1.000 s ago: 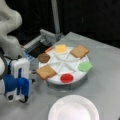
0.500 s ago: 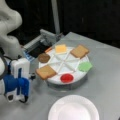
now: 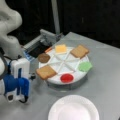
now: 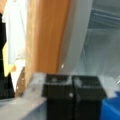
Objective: Ingredient selection for cheeseburger or sandwich
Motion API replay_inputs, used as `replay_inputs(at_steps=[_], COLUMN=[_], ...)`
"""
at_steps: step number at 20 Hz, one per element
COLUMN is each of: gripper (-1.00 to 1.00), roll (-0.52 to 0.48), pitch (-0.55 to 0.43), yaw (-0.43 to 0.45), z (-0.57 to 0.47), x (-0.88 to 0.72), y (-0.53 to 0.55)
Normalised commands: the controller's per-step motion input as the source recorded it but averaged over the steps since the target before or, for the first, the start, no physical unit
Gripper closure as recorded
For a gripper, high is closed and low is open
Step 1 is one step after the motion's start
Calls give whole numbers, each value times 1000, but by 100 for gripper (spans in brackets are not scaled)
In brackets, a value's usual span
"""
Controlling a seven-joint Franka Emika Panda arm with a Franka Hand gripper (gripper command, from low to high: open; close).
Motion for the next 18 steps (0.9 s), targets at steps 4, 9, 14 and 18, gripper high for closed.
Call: replay_inputs(at_steps=[4, 9, 14, 18], gripper=[-100, -100, -100, -100], roll=[305, 289, 302, 318], pitch=[-78, -65, -52, -42], yaw=[141, 149, 153, 162], z=[-192, -193, -189, -184], x=[379, 366, 360, 366], y=[-338, -323, -296, -262])
